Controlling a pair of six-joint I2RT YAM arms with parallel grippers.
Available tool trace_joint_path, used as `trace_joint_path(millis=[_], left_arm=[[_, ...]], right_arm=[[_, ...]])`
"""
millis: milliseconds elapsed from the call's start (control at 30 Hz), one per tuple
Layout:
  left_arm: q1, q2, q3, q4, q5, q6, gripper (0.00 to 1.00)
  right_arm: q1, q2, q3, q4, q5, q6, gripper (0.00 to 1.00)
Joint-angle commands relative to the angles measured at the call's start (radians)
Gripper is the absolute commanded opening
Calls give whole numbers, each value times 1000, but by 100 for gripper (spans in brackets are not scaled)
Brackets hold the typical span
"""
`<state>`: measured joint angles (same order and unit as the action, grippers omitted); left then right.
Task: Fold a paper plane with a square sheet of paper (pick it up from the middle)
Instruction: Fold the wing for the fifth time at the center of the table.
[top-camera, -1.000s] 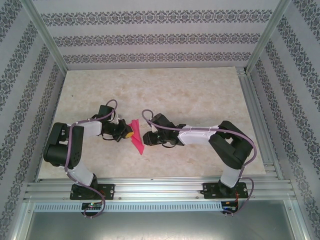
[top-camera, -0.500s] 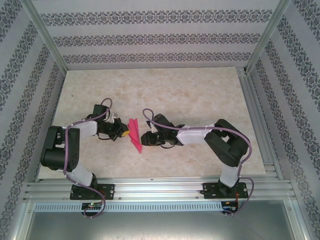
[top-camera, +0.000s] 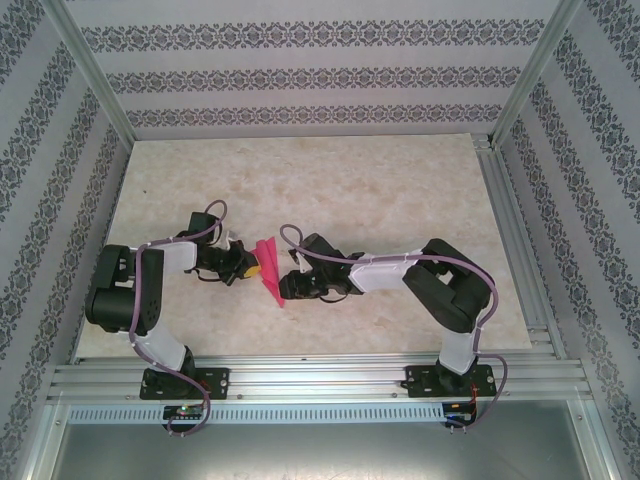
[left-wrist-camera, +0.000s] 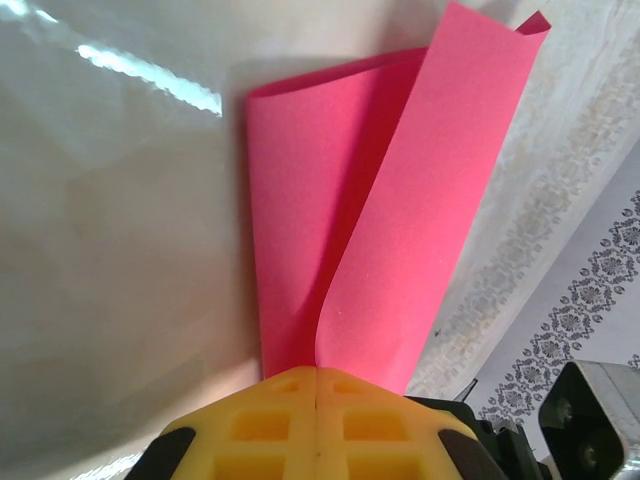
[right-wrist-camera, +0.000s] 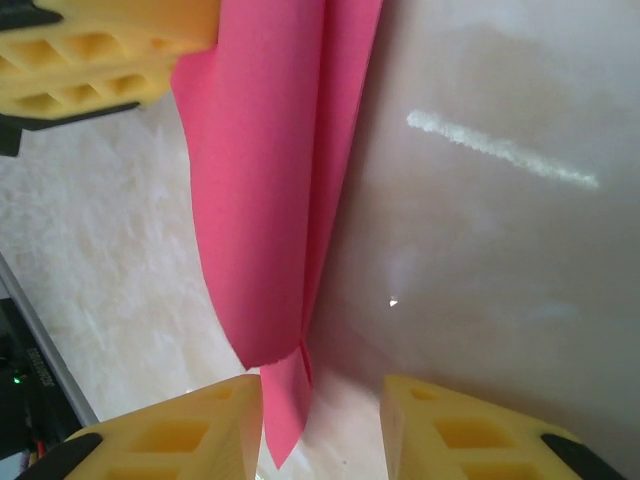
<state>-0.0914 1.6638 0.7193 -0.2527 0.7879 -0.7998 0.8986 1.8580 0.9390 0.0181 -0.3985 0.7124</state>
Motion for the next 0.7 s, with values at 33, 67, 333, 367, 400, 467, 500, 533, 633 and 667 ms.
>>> trace_joint_path(millis=[33, 67, 333, 367, 400, 467, 500, 533, 633, 667], left_arm=[[17, 12, 6, -9, 3, 43, 0], [16, 14, 8, -13, 4, 45, 0], [16, 19, 0, -36, -17, 66, 0], [17, 23, 0, -37, -21, 67, 0], [18, 28, 3, -37, -19, 68, 0], [17, 37, 12, -45, -19, 78, 0], [17, 40, 11, -45, -24, 79, 0], [16, 42, 9, -44, -25, 80, 0], [18, 50, 10, -42, -26, 78, 0], [17, 53, 11, -39, -24, 77, 0]], right_arm=[[22, 26, 53, -12, -15, -35, 35], [25, 29, 68, -33, -7, -44, 35], [42, 28, 120, -101, 43, -91, 20], [49, 32, 133, -136, 62, -105, 16], [56, 33, 141, -159, 82, -119, 15], [70, 43, 178, -221, 114, -148, 14], [77, 48, 196, -251, 137, -158, 12], [87, 59, 227, -309, 181, -175, 11], [121, 92, 309, -437, 278, -234, 7], [130, 104, 335, -474, 318, -244, 7]])
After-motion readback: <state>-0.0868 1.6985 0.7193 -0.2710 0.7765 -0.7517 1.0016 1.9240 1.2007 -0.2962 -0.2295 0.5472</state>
